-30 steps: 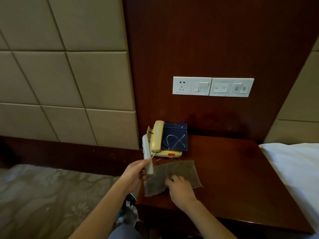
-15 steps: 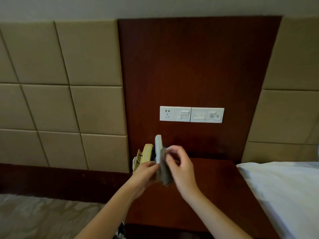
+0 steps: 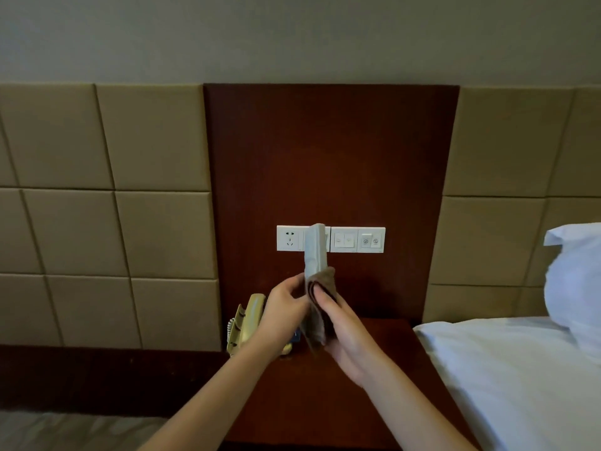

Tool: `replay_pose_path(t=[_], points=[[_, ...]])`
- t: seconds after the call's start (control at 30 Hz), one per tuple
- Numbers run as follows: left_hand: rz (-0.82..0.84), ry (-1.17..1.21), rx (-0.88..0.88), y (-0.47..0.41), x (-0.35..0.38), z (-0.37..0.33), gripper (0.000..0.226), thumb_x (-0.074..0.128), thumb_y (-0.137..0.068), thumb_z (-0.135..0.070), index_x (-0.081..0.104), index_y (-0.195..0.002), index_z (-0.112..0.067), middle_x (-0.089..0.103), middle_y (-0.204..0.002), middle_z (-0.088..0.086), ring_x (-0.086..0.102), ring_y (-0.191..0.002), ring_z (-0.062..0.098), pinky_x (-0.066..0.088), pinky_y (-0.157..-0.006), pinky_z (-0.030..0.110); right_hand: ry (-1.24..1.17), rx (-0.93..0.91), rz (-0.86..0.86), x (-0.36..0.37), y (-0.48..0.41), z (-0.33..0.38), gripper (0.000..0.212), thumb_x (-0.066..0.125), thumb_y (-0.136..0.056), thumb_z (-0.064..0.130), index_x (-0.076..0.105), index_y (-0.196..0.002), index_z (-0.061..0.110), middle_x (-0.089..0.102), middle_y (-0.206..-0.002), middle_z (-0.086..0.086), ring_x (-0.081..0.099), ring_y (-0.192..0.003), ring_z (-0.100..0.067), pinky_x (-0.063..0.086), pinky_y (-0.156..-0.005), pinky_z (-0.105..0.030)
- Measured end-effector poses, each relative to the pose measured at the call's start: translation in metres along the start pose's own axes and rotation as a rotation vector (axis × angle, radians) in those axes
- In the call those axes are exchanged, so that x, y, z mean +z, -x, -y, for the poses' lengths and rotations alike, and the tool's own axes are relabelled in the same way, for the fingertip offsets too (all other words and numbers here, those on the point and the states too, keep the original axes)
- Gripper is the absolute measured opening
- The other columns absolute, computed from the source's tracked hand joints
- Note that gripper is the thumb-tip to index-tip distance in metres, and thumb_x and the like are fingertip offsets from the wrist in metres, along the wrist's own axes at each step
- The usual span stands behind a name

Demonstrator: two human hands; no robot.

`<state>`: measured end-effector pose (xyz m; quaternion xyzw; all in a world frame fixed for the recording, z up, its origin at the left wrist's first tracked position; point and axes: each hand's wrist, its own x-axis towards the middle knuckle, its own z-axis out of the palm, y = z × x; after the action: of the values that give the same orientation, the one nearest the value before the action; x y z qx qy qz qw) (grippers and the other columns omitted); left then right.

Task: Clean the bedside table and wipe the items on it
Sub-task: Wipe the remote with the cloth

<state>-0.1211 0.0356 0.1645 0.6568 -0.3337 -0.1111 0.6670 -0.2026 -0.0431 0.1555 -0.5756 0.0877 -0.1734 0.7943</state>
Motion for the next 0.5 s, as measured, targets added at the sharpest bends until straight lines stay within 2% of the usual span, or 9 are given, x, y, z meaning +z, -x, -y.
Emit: replay_pose_path(t=[0.1, 0.2, 0.3, 0.4, 0.5], points=[[0.074, -0.058, 0.086, 0.003, 0.006, -0.013, 0.038, 0.057, -0.092, -0.009, 0.048, -0.12, -0.033, 0.062, -0.103, -0.016, 0.06, -0.094, -0.005, 0.051, -0.072, 0.011, -0.018, -0.055, 0.028, -0.005, 0.007, 0.007, 0.052, 0.053, -0.086, 0.039, 0.043, -0.137, 0.038, 0.062, -0.122, 0.004, 0.061, -0.11, -0.014, 0.054, -0.078, -0.027], [0.156, -0.186, 0.146, 0.007, 0.01, -0.025, 0.046, 0.055, -0.093, -0.007, 0.039, -0.111, -0.047, 0.055, -0.104, -0.022, 0.054, -0.094, -0.012, 0.046, -0.073, 0.006, -0.063, -0.073, 0.023, -0.007, 0.011, 0.015, 0.042, 0.047, -0.094, 0.033, 0.043, -0.135, 0.039, 0.063, -0.122, 0.001, 0.062, -0.109, -0.018, 0.053, -0.075, -0.031], [0.162, -0.309, 0.222, 0.015, 0.014, -0.033, 0.059, 0.06, -0.088, -0.007, 0.031, -0.112, -0.052, 0.053, -0.11, -0.015, 0.052, -0.096, -0.008, 0.042, -0.075, 0.001, -0.088, -0.112, -0.021, -0.007, 0.013, 0.02, 0.036, 0.046, -0.096, 0.029, 0.047, -0.13, 0.039, 0.067, -0.118, 0.0, 0.063, -0.108, -0.021, 0.051, -0.078, -0.037], [0.111, -0.265, 0.277, 0.017, 0.017, -0.032, 0.057, 0.065, -0.085, -0.008, 0.039, -0.122, -0.043, 0.056, -0.114, -0.009, 0.055, -0.099, -0.005, 0.042, -0.079, 0.004, -0.006, -0.184, -0.076, -0.003, 0.012, 0.029, 0.027, 0.046, -0.095, 0.033, 0.05, -0.12, 0.043, 0.066, -0.117, 0.003, 0.061, -0.109, -0.019, 0.05, -0.087, -0.04], [0.106, -0.249, 0.304, 0.017, 0.02, -0.032, 0.05, 0.069, -0.083, -0.014, 0.043, -0.108, -0.049, 0.059, -0.111, -0.007, 0.057, -0.099, -0.001, 0.047, -0.083, 0.014, 0.12, -0.269, -0.121, 0.0, 0.004, 0.05, 0.018, 0.045, -0.094, 0.039, 0.052, -0.109, 0.047, 0.064, -0.115, 0.006, 0.059, -0.109, -0.014, 0.047, -0.097, -0.04]])
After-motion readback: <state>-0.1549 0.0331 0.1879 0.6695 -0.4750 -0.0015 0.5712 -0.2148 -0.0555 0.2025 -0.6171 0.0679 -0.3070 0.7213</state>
